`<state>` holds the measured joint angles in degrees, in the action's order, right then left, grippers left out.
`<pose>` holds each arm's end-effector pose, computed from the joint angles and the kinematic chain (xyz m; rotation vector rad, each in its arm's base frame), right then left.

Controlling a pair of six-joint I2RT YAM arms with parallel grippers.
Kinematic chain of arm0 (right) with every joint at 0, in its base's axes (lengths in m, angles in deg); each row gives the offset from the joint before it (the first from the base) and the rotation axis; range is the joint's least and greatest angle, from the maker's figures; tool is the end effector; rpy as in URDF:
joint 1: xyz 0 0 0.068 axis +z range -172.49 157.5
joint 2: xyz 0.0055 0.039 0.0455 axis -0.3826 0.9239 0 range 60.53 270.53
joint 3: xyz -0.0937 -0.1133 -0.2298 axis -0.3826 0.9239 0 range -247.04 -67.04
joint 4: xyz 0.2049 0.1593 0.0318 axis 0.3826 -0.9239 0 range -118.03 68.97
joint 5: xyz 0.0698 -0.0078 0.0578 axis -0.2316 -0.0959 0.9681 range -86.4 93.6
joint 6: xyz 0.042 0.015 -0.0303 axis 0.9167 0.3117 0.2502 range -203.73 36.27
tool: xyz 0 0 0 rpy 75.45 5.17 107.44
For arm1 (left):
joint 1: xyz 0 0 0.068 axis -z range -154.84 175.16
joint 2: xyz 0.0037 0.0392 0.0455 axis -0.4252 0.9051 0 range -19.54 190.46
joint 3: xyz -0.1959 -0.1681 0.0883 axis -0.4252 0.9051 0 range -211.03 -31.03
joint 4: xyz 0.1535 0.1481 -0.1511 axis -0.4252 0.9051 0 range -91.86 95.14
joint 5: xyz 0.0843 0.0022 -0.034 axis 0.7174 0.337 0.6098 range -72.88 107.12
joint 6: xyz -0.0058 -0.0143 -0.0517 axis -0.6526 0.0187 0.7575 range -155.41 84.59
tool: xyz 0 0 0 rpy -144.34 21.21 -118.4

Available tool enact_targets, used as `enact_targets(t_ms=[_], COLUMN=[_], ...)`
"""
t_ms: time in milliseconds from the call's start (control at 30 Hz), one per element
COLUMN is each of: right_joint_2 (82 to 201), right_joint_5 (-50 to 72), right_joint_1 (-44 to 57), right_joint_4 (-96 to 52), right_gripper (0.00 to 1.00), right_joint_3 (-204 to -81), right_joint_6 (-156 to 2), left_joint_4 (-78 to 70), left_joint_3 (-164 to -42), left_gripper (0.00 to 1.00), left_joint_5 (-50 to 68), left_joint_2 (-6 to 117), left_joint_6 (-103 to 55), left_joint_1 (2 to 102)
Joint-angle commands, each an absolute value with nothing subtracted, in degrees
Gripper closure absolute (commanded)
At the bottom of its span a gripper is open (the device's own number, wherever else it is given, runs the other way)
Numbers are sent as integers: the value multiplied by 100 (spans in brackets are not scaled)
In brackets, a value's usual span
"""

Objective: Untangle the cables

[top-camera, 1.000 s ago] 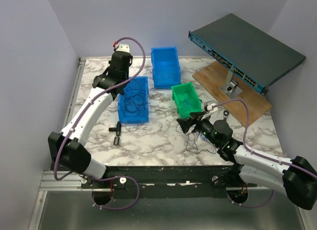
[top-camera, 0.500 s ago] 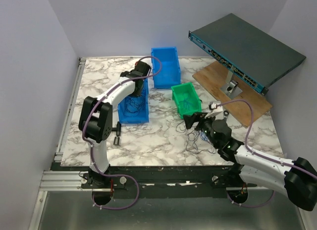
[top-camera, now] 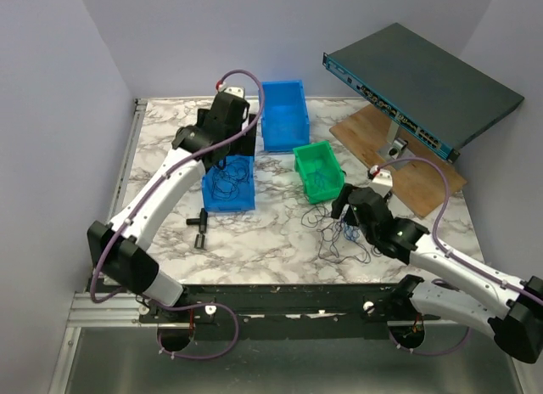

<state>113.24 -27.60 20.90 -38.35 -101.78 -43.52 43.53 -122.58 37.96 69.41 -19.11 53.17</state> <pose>0.1558 0.1219 0.2447 0.2423 2.0863 0.2842 0.3025 -0.1466 0.3755 0.0497 2.2581 0.0124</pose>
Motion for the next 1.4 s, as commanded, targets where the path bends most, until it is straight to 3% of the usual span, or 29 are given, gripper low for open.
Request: enact_targets(t_ms=[0, 167, 367, 633, 833, 933, 1000, 1100, 1133, 1200, 1233, 1367], right_joint_2=[11684, 11926, 12672, 13244, 12962, 12417, 12120, 11749, 11658, 11509, 11442, 11410], right_joint_5=[-3399, -3220, -3324, -3247, -1480, -312, -211, -872, -1044, -1198, -1250, -1687], right_joint_1=[2082, 2001, 1954, 1941, 1939, 1941, 1943, 1943, 1942, 1943, 1943, 1941], right_joint_4=[-4527, -3922, -3676, -3185, -1949, -976, -834, -1076, -1226, -1421, -1514, -2031], right_gripper=[26, 36, 39, 54, 90, 97, 98, 95, 86, 46, 39, 38], right_joint_3=[-10013, -9789, -9948, -9864, -9521, -9016, -8875, -8754, -8752, -8752, -8775, -8988], right_joint_6=[-3679, -3861, -3858, -3828, -4843, -5211, -5186, -5065, -5052, -5055, -5017, -4836], left_joint_4=[4044, 2000, -497, -2272, -2461, -2271, -2003, -1408, -1195, -912, -816, -363], left_joint_3=[-11221, -9194, -7274, -6555, -6685, -7034, -7319, -7767, -7902, -8079, -8167, -8516], left_gripper=[2, 2, 7, 10, 10, 10, 11, 17, 18, 20, 21, 29], left_joint_5=[3760, 3505, 2871, 2178, 1723, 1049, 940, 1051, 1148, 1279, 1340, 1359], left_joint_2=[6031, 4645, 4060, 4727, 5346, 5797, 6106, 6541, 6641, 6825, 6900, 7229], left_joint_6=[-1292, -1010, -1584, -2431, -2320, -2241, -2091, -2072, -2048, -2025, -2012, -2041], left_joint_1=[5757, 6377, 7148, 7495, 7501, 7500, 7500, 7508, 7500, 7502, 7500, 7506])
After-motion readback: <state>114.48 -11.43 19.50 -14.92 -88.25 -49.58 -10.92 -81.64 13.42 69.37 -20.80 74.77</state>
